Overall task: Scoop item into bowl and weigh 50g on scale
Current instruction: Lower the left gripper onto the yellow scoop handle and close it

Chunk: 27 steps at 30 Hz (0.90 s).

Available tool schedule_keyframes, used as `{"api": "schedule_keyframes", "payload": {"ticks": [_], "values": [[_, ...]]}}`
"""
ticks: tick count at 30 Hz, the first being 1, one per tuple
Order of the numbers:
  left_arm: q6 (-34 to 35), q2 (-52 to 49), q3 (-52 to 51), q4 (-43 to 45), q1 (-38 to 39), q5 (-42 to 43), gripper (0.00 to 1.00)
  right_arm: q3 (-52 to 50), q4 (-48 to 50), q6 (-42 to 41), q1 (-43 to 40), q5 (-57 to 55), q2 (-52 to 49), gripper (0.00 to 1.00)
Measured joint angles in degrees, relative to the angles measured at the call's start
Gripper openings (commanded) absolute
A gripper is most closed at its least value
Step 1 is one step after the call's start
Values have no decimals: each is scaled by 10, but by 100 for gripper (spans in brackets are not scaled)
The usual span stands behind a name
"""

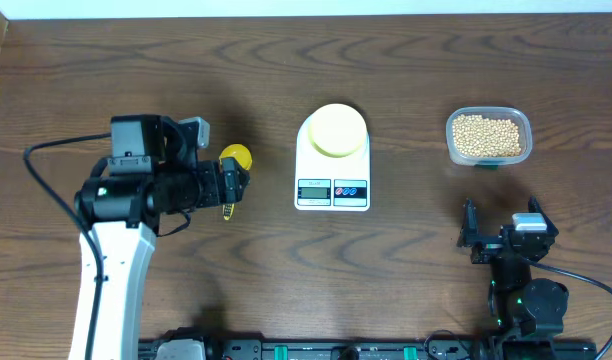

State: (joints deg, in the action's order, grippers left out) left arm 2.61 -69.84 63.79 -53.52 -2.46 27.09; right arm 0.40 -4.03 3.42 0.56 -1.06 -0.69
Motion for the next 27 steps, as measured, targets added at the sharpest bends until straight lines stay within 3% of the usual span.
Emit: {"api": "schedule_keyframes", "payload": {"ticks": [7, 13, 22, 27], "values": [[36, -26, 0, -5, 1, -32, 89, 0, 0, 0, 0, 0, 0, 99], [137, -46, 0, -27, 1, -106, 89, 0, 0, 0, 0, 0, 0, 99], [319, -48, 0, -28, 1, -125, 89, 0, 0, 0, 0, 0, 0, 99], [349, -49, 0, -28, 1, -152, 89, 0, 0, 0, 0, 0, 0, 99]]}}
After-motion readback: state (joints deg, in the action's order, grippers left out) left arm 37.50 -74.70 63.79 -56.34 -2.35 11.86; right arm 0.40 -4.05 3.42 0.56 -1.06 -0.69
